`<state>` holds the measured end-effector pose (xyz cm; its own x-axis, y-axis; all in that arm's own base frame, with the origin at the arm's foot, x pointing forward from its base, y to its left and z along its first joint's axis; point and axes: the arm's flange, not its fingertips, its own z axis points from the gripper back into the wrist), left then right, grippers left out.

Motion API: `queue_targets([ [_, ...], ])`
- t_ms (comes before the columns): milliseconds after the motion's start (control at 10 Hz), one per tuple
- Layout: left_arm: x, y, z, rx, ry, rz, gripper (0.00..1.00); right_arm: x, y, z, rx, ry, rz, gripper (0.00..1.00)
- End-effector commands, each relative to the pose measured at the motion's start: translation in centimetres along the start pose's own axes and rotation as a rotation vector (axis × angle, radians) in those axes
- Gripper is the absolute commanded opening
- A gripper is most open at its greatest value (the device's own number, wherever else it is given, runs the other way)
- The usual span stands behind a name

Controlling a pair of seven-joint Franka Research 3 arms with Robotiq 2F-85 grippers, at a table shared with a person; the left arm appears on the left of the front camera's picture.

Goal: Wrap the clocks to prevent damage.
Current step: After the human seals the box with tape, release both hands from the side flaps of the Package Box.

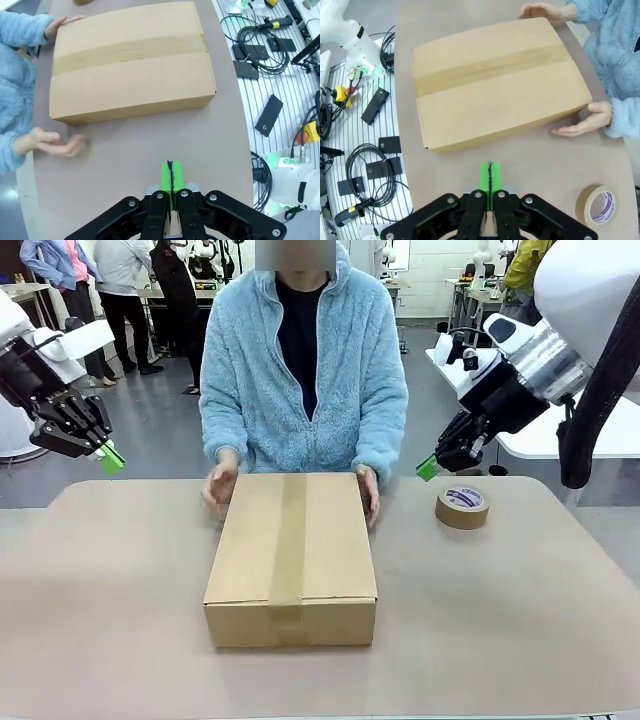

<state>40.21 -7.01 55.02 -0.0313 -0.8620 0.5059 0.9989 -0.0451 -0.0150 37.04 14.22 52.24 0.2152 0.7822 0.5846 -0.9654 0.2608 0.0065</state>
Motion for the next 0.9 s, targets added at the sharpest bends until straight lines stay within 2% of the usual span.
queue_targets([
  [0,-0.2,0.28,-0.77,-0.005,-0.046,0.007,0.6,-0.13,-0.36,-0.37,0.046,0.001,0.011,0.01],
  [100,0.0,0.26,-0.81,-0.001,-0.049,0.012,0.59,-0.27,-0.37,-0.26,0.06,-0.006,0.018,0.6],
  [200,0.08,0.4,-0.66,0.001,-0.049,0.011,1.0,-0.28,-0.35,0.03,0.057,-0.009,0.022,0.61],
  [300,-0.02,0.2,-0.61,0.005,-0.051,0.014,1.0,-0.3,-0.19,0.08,0.06,-0.006,0.029,1.0],
  [400,-0.02,0.25,-0.52,0.008,-0.047,0.016,1.0,-0.29,-0.22,0.09,0.057,-0.002,0.029,0.64],
  [500,0.02,0.3,-0.48,0.008,-0.047,0.017,0.82,-0.31,-0.22,0.11,0.062,0.001,0.03,1.0],
  [700,-0.08,0.24,-0.5,0.002,-0.044,0.017,1.0,-0.58,-0.43,0.1,0.071,0.002,0.029,1.0],
  [800,-0.09,0.23,-0.5,-0.003,-0.049,0.017,1.0,-0.71,-0.58,0.09,0.076,0.002,0.028,1.0],
])
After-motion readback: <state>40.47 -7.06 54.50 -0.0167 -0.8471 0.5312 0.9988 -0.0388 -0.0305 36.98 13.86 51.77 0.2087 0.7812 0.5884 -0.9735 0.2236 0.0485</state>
